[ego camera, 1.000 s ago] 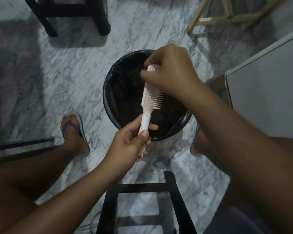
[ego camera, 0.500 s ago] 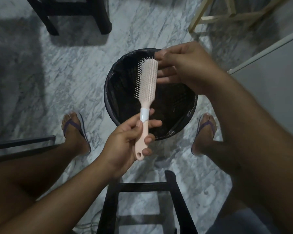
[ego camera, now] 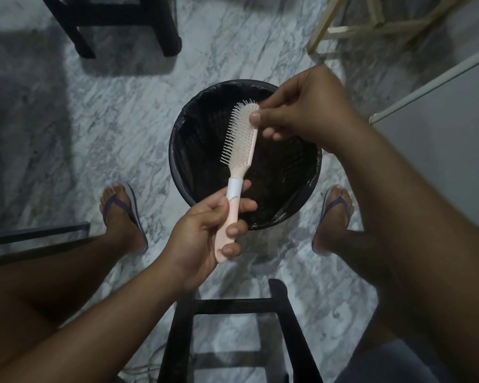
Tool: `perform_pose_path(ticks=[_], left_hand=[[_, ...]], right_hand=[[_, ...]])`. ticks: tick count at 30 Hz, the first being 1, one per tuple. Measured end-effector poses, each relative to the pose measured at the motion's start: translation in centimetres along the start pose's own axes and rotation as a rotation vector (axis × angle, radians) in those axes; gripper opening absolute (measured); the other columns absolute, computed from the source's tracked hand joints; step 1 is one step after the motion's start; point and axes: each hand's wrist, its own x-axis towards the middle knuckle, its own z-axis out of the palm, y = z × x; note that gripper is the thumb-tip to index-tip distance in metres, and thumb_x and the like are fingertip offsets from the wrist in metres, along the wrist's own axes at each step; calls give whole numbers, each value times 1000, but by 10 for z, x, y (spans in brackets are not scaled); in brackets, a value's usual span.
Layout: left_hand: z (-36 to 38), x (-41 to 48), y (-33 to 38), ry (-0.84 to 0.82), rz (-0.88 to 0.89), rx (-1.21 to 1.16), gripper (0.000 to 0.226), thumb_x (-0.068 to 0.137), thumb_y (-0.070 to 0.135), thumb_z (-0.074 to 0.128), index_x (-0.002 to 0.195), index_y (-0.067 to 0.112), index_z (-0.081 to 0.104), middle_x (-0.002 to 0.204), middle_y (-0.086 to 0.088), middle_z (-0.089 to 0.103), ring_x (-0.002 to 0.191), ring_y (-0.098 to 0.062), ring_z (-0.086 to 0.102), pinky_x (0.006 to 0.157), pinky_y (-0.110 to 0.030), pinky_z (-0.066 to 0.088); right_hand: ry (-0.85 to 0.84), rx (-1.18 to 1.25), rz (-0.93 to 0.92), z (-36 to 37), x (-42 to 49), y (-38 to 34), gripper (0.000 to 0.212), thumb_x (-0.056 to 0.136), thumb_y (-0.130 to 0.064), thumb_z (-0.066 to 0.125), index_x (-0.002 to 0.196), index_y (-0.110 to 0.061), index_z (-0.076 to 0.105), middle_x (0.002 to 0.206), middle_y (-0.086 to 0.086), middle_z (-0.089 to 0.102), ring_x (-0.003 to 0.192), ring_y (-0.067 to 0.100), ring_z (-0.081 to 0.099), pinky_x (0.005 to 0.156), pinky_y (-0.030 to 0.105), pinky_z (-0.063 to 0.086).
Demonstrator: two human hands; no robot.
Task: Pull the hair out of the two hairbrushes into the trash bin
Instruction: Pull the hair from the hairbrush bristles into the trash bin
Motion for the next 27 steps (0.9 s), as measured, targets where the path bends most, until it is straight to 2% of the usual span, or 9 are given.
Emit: perform_pose_path(ticks=[4, 8, 12, 14, 16, 19, 21, 25, 27], left_hand=[[0, 2, 3, 21, 53, 84, 41, 100, 11, 39, 139, 11, 54, 97, -4, 68, 59, -11, 45, 45, -22, 33], [2, 3, 3, 68, 76, 140, 41, 99, 11, 43, 139, 11, 53, 105, -7, 71, 62, -13, 48, 48, -24, 38], [4, 3, 2, 107, 91, 223, 39, 101, 10, 46, 138, 16, 55, 116, -8, 73, 70, -15, 56, 54, -28, 44], [5, 2, 2, 125, 92, 272, 39, 102, 9, 45, 139, 20, 55, 122, -7, 72, 77, -16, 63, 58, -31, 46], [6, 1, 0, 128, 87, 283, 40, 103, 8, 44, 139, 21, 54, 125, -7, 71, 86, -19, 68, 60, -32, 47], [7, 0, 1, 124, 68, 248, 40, 102, 7, 45, 138, 20, 55, 126, -6, 71, 91, -21, 71, 60, -31, 48], [8, 0, 3, 106, 37, 197, 38, 101, 7, 46, 136, 18, 56, 126, -5, 71, 93, -22, 72, 60, -30, 49], [8, 0, 8, 30, -43, 103, 38, 96, 8, 49, 134, 9, 57, 131, -5, 69, 109, -24, 71, 64, -29, 55], [8, 1, 10, 3, -53, 89, 39, 95, 8, 50, 134, 7, 57, 132, -4, 68, 116, -25, 68, 66, -28, 57]], right_hand=[[97, -180, -38, -4, 2, 0, 10, 91, -16, 73, 88, -8, 76, 72, 9, 75, 59, 15, 73, 64, 30, 64], [148, 27, -28, 2, 5, -5, 18, 101, -16, 56, 109, -6, 68, 95, 9, 75, 77, 17, 76, 74, 40, 64], [-20, -353, -171, 15, -11, -14, 77, 76, -52, 80, 141, -18, 55, 139, 1, 62, 124, 11, 61, 108, 31, 48], [-72, -575, -242, 22, -17, -15, 93, 69, -55, 84, 147, -19, 49, 149, 3, 53, 139, 13, 47, 115, 27, 37], [-61, -591, -260, 25, -16, -14, 89, 69, -51, 85, 145, -19, 51, 149, 5, 52, 143, 11, 42, 115, 21, 31], [-50, -514, -232, 23, -12, -11, 74, 71, -43, 86, 137, -21, 60, 144, 4, 57, 138, 9, 48, 115, 21, 36], [-13, -444, -224, 20, -10, -8, 63, 73, -37, 87, 130, -21, 67, 137, 1, 64, 127, 7, 58, 110, 24, 45], [106, -327, -242, 14, -4, -1, 39, 78, -27, 85, 115, -19, 75, 113, -1, 76, 98, 1, 70, 90, 12, 53], [193, -278, -263, 11, 1, 1, 24, 85, -18, 79, 108, -16, 78, 105, 0, 78, 90, 0, 71, 88, 16, 57]])
